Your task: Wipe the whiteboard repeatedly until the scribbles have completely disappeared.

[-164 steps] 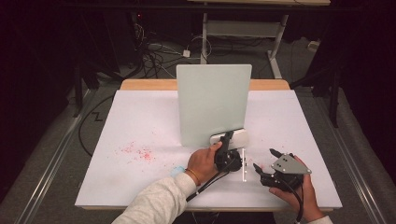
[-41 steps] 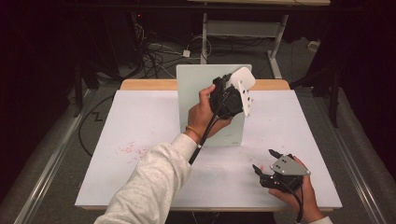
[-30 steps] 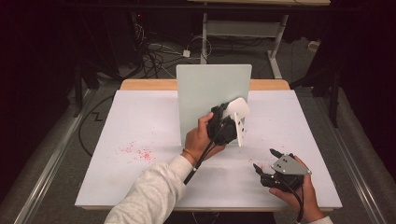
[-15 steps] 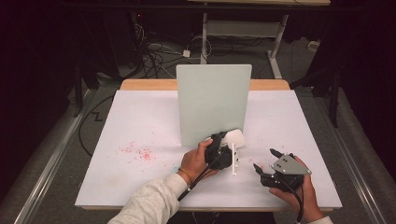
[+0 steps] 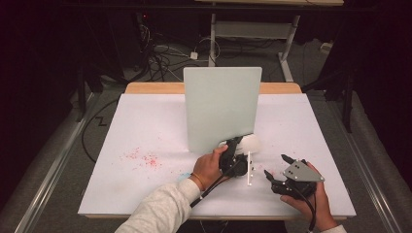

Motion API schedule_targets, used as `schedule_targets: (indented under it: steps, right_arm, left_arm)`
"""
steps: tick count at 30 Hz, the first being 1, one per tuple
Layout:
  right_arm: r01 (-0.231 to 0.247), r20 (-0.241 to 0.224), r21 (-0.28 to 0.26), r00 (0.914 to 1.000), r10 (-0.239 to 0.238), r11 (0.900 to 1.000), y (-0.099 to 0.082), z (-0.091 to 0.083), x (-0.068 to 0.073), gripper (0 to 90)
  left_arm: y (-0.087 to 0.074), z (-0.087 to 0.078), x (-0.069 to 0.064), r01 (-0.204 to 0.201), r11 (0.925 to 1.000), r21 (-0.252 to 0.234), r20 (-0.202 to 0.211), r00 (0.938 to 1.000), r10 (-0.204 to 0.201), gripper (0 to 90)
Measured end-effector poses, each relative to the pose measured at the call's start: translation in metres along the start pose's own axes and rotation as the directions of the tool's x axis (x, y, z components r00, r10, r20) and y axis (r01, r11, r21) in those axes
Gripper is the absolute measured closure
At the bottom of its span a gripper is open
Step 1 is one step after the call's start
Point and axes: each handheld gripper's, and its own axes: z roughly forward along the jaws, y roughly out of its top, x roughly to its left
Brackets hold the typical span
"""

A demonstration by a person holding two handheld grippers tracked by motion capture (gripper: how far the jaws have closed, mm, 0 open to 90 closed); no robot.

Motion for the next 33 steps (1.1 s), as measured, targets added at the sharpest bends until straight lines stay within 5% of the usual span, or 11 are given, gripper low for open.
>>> schedule_targets:
  steps: [5,11,19,21,24,27,33]
  right_arm:
    - [-0.010,0.005,-0.008,0.9999,0.010,0.9999,0.000,-0.002,-0.002,25.9]
    - [-0.011,0.003,-0.011,0.9999,0.011,0.9999,0.002,-0.001,-0.001,25.9]
    - [-0.016,0.007,-0.010,0.9999,0.016,0.9998,0.003,0.000,0.000,25.9]
    - [-0.012,0.008,-0.012,0.9999,0.013,0.9998,0.004,0.000,0.000,25.9]
    - [-0.012,0.003,-0.008,0.9999,0.012,0.9999,0.003,0.001,0.001,25.9]
    - [-0.012,0.004,-0.008,0.9999,0.012,0.9999,0.003,0.000,0.000,25.9]
    - [-0.006,0.001,-0.006,1.0000,0.006,1.0000,0.003,0.000,0.000,25.9]
  left_arm:
    - [-0.003,-0.011,0.011,0.092,0.9953,-0.029,0.027,0.9954,-0.091,29.1]
    - [-0.007,-0.028,0.027,0.150,0.9870,-0.059,0.056,0.9876,-0.146,29.1]
    - [-0.024,-0.054,0.044,0.264,0.9617,-0.072,0.120,0.9595,-0.255,29.1]
    - [-0.030,-0.059,0.048,0.300,0.9511,-0.073,0.147,0.9464,-0.287,29.0]
    - [-0.035,-0.065,0.056,0.314,0.9470,-0.067,0.157,0.9406,-0.301,29.1]
    - [-0.043,-0.071,0.063,0.346,0.9362,-0.060,0.185,0.9255,-0.331,29.0]
    - [-0.055,-0.081,0.079,0.339,0.9409,-0.006,0.273,0.9058,-0.324,29.1]
